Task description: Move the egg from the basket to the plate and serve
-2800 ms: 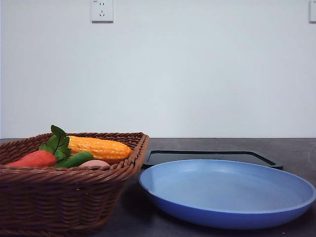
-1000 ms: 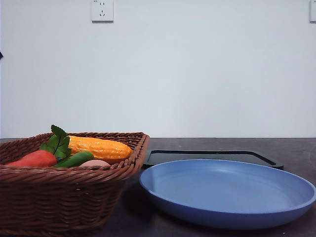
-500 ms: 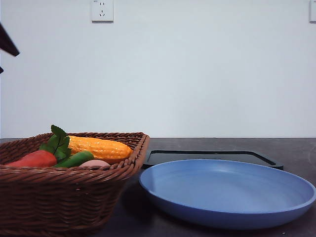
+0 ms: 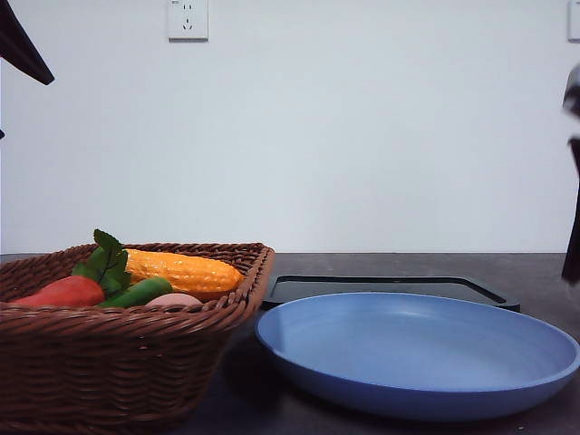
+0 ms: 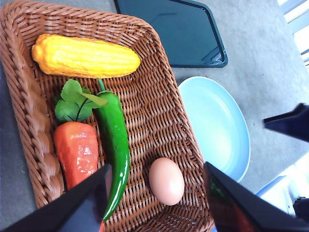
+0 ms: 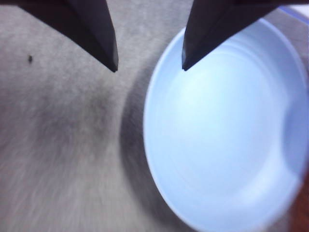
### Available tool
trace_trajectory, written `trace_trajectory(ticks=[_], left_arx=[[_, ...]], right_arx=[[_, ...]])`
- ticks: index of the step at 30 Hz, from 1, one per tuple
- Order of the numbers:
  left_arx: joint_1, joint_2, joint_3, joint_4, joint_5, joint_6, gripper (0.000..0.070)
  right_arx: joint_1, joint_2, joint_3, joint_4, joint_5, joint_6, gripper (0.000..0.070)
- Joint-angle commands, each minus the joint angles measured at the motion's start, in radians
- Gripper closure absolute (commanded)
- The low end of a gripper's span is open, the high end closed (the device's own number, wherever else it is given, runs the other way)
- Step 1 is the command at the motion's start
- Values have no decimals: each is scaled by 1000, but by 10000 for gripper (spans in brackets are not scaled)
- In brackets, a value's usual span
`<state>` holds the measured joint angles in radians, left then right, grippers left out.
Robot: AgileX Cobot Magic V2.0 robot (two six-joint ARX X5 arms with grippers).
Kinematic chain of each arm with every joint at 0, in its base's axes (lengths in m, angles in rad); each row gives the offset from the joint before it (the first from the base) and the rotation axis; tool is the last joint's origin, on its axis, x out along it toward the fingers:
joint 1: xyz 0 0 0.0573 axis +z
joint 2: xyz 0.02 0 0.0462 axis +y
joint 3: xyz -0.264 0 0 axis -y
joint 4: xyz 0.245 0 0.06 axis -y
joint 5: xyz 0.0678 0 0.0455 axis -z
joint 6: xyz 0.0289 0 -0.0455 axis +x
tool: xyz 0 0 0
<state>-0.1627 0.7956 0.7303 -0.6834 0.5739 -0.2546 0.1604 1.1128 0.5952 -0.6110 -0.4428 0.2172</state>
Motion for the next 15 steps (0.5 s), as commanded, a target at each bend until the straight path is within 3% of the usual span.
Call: trace_trajectory(ticks=[1, 12, 15], left_arx=[[-3, 8, 15, 11, 2, -4, 312], [-3, 8, 15, 10, 2, -4, 312], [-3, 8, 15, 10, 2, -4, 312]], right_arx=[[9, 40, 4, 40, -2, 11, 426], [22, 212, 4, 162, -66, 25, 499], [22, 233, 4, 182, -66, 37, 575]])
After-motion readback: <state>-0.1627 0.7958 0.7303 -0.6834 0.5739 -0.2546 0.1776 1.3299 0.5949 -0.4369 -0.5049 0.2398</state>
